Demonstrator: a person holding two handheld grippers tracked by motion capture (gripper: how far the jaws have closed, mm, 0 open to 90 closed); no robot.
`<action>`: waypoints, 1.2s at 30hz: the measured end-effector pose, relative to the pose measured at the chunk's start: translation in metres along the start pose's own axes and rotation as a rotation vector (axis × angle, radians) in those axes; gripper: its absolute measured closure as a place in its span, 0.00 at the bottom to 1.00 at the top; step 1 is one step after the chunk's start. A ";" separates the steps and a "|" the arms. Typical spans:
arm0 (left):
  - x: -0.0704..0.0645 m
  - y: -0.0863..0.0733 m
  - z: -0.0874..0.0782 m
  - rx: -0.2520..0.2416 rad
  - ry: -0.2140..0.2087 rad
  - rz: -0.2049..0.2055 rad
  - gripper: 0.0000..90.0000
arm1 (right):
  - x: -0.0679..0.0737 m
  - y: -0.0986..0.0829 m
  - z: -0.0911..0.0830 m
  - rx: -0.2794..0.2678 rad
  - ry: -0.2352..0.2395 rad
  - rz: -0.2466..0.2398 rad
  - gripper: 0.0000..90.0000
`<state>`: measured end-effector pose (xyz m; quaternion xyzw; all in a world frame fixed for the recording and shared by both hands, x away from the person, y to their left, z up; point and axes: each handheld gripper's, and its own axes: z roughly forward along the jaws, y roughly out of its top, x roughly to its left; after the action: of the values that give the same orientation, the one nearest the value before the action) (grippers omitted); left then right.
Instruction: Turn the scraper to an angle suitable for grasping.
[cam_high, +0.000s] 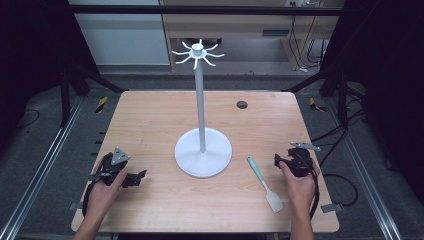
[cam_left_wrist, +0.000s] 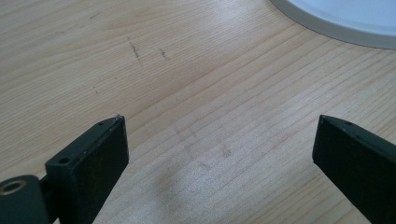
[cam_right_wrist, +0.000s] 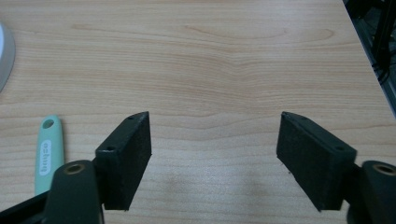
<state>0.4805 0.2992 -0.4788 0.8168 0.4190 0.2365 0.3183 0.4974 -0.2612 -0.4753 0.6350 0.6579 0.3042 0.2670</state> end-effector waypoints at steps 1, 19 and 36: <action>0.000 0.000 0.000 0.000 0.000 0.000 0.04 | 0.002 0.000 0.000 0.005 -0.001 0.000 0.34; -0.001 0.000 0.000 0.001 0.002 -0.002 0.04 | 0.048 0.007 -0.002 -0.011 0.051 -0.167 0.73; -0.001 0.000 0.001 0.010 0.000 0.011 0.04 | 0.071 0.006 0.016 0.110 0.138 -0.245 1.00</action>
<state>0.4804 0.2977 -0.4794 0.8207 0.4158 0.2362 0.3129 0.5092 -0.1890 -0.4791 0.5414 0.7628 0.2757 0.2212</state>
